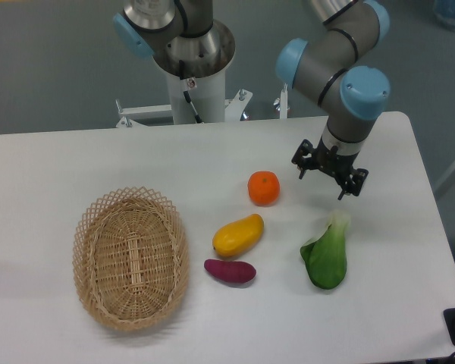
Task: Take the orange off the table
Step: 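Move the open gripper toward the orange on the table, then lower the gripper over the orange and close on it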
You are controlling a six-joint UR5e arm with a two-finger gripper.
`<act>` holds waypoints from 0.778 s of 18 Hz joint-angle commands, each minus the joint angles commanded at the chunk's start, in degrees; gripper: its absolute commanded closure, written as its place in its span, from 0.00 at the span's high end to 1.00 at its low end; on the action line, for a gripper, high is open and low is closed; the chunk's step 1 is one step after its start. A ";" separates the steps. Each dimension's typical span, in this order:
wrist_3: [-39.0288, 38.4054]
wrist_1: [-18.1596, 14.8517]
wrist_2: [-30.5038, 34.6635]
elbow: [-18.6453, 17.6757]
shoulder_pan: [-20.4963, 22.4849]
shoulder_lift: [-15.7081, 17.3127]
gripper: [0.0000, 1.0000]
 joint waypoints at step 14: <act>-0.62 -0.09 -0.09 -4.66 -3.34 0.70 1.00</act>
